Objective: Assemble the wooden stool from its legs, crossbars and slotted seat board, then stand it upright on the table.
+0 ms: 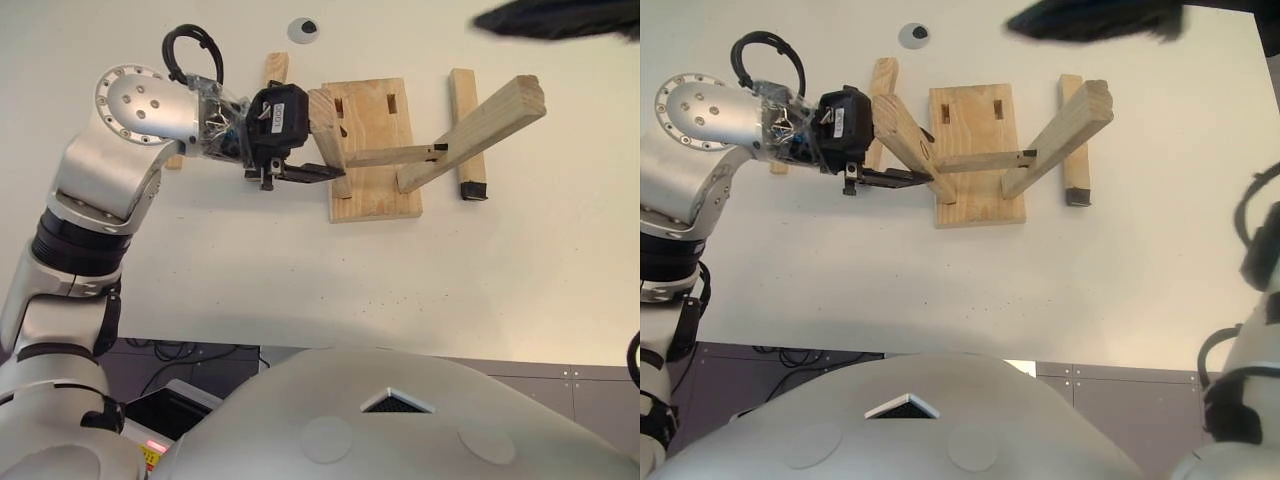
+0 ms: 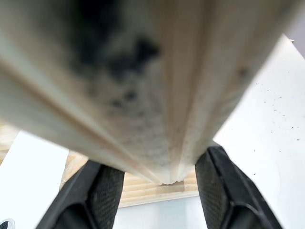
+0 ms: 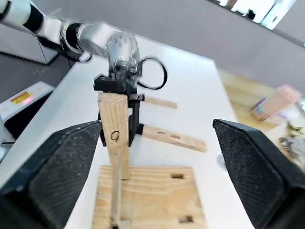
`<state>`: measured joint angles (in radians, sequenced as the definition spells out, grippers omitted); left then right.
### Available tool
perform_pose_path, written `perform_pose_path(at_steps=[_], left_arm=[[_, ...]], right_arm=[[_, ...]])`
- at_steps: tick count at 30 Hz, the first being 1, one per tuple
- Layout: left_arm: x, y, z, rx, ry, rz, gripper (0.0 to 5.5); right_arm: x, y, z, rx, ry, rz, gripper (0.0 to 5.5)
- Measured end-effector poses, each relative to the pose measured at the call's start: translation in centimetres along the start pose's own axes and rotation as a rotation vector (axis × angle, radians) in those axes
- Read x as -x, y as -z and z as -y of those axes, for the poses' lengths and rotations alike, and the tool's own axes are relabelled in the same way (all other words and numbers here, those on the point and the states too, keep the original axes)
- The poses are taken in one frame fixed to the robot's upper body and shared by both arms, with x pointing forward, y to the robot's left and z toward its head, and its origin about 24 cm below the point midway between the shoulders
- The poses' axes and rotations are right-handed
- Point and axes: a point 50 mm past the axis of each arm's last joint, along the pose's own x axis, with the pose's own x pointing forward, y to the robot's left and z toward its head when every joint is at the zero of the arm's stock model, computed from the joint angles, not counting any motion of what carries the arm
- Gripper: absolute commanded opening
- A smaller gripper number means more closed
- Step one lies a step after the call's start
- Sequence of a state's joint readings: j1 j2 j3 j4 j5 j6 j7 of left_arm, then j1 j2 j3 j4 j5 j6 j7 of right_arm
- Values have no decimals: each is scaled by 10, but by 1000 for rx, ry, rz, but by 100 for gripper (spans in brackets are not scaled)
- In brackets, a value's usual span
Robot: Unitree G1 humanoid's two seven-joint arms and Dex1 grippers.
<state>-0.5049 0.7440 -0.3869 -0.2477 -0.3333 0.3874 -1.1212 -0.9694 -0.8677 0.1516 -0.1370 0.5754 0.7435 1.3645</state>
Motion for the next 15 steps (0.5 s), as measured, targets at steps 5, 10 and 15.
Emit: perform_pose_path(at_steps=[5, 10, 15], left_arm=[[0, 1, -1, 4, 4, -4, 203], [0, 1, -1, 5, 4, -5, 203], [0, 0, -1, 5, 5, -7, 203]], right_arm=[[-41, 13, -22, 8, -114, -202, 429], [-71, 26, -25, 81, -171, -345, 411], [-100, 47, -26, 193, -218, -478, 337]])
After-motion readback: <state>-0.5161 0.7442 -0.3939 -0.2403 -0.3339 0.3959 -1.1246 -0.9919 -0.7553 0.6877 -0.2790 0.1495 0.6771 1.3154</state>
